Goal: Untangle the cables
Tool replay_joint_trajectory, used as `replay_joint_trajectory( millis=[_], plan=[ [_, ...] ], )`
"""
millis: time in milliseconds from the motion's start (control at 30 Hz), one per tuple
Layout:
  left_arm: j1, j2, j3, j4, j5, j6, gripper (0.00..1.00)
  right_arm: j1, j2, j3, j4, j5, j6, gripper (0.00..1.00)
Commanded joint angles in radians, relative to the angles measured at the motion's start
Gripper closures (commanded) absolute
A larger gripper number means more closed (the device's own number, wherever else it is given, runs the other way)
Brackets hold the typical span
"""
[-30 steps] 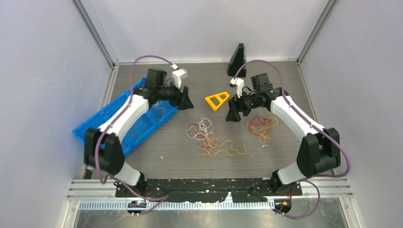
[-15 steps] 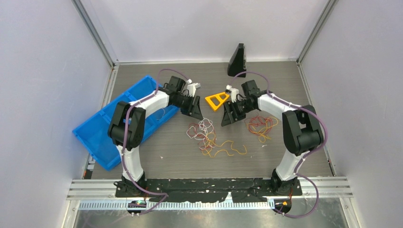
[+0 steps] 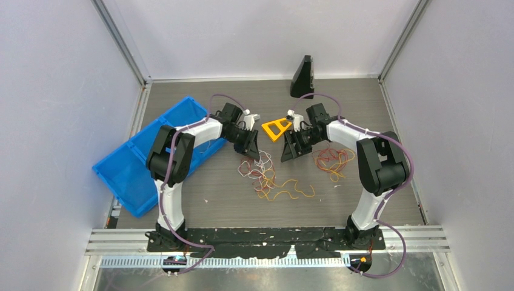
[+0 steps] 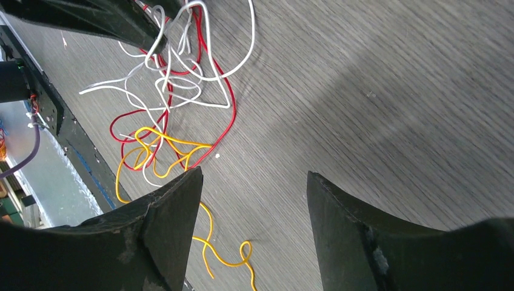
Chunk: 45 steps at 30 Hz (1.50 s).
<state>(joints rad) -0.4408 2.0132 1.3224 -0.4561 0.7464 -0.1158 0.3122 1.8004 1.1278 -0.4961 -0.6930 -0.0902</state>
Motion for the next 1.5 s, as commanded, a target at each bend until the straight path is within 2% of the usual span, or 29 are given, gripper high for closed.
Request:
replay_joint_trajectory(
  millis=[0, 67, 100, 267, 400, 467, 567, 600, 700, 767, 867, 1067, 1133, 1200, 1300, 1367, 1467],
  plan=[
    [-0.006, -0.007, 0.039, 0.015, 0.053, 0.027, 0.82, 0.005, -0.020, 0.037, 0.017, 0.005, -0.003, 0.31],
    [-0.006, -0.034, 0.023, 0.052, 0.078, 0.017, 0.96, 0.005, -0.021, 0.049, 0.006, 0.016, -0.020, 0.31],
    [-0.006, -0.057, 0.010, 0.074, 0.093, 0.010, 1.00, 0.005, -0.023, 0.058, 0.003, 0.018, -0.026, 0.31],
    [-0.006, -0.275, -0.026, 0.117, 0.109, 0.011, 1.00, 0.005, -0.041, 0.108, -0.053, 0.033, -0.151, 0.30],
    [0.000, -0.442, -0.028, 0.127, 0.136, -0.001, 1.00, 0.004, -0.147, 0.120, -0.087, -0.032, -0.240, 0.20],
    [0.001, -0.502, -0.027, 0.151, 0.142, -0.029, 1.00, 0.004, -0.220, 0.088, -0.049, -0.072, -0.235, 0.14],
    [0.001, -0.548, -0.007, 0.177, 0.169, -0.080, 1.00, 0.007, -0.323, 0.031, 0.153, -0.128, -0.104, 0.02],
    [0.001, -0.555, 0.005, 0.187, 0.178, -0.101, 1.00, 0.009, -0.368, 0.001, 0.209, -0.136, -0.064, 0.01],
    [0.002, -0.571, 0.033, 0.235, 0.195, -0.167, 1.00, 0.033, -0.425, -0.039, 0.498, -0.150, 0.129, 0.03],
    [0.003, -0.584, 0.040, 0.268, 0.191, -0.195, 1.00, 0.054, -0.444, -0.038, 0.597, -0.168, 0.201, 0.03],
    [0.010, -0.598, 0.045, 0.278, 0.188, -0.189, 1.00, 0.074, -0.471, -0.002, 0.575, -0.206, 0.226, 0.01],
    [0.036, -0.620, 0.027, 0.269, 0.170, -0.193, 1.00, 0.081, -0.521, -0.006, 0.540, -0.210, 0.249, 0.21],
    [0.093, -0.624, 0.013, 0.299, 0.152, -0.277, 1.00, 0.081, -0.512, -0.001, 0.522, -0.185, 0.243, 0.23],
    [0.184, -0.613, 0.016, 0.258, 0.129, -0.313, 1.00, 0.079, -0.514, 0.000, 0.445, -0.144, 0.191, 0.20],
    [0.317, -0.586, 0.073, 0.037, -0.006, -0.145, 1.00, 0.078, -0.536, -0.019, 0.351, -0.093, 0.113, 0.18],
    [0.374, -0.547, 0.118, -0.101, -0.151, -0.004, 1.00, 0.076, -0.549, -0.038, 0.310, -0.074, 0.097, 0.17],
    [0.435, -0.444, 0.198, -0.232, -0.255, 0.193, 1.00, 0.074, -0.567, -0.062, 0.298, -0.067, 0.074, 0.17]
  ],
)
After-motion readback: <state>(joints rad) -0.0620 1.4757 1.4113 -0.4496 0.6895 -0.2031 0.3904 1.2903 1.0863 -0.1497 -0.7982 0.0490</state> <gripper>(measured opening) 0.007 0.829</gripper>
